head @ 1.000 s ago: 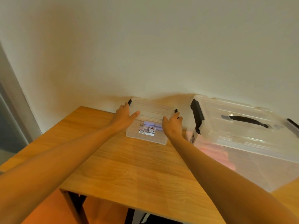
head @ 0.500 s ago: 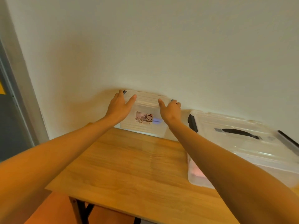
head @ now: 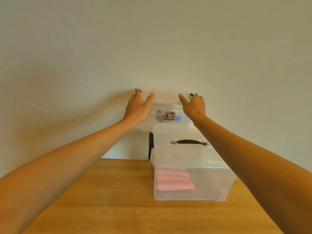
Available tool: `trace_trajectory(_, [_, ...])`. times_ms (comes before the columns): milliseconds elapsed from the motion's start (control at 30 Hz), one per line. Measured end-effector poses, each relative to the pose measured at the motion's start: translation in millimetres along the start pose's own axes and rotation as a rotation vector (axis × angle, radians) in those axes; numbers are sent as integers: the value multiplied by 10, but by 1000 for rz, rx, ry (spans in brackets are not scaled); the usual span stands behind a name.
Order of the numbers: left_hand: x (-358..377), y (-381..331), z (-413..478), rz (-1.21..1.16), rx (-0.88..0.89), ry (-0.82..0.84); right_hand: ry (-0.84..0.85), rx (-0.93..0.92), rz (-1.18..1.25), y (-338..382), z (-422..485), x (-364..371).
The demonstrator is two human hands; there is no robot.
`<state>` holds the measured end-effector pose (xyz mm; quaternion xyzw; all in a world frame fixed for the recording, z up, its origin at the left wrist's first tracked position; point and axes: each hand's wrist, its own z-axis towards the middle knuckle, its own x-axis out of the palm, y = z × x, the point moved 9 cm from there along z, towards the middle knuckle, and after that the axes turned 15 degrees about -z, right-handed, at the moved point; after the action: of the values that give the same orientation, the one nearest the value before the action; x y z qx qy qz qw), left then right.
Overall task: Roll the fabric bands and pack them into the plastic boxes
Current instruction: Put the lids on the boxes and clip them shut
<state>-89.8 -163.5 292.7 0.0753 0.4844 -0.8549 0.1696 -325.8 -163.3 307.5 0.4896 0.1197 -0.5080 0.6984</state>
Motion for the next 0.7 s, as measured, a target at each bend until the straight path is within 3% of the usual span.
trace_trajectory(300, [1261, -157, -157, -28, -33, 188, 32, 72, -70, -1164, 192, -528])
trace_trajectory(700, [1419, 23, -202, 14, -80, 236, 102, 72, -11, -1444, 192, -244])
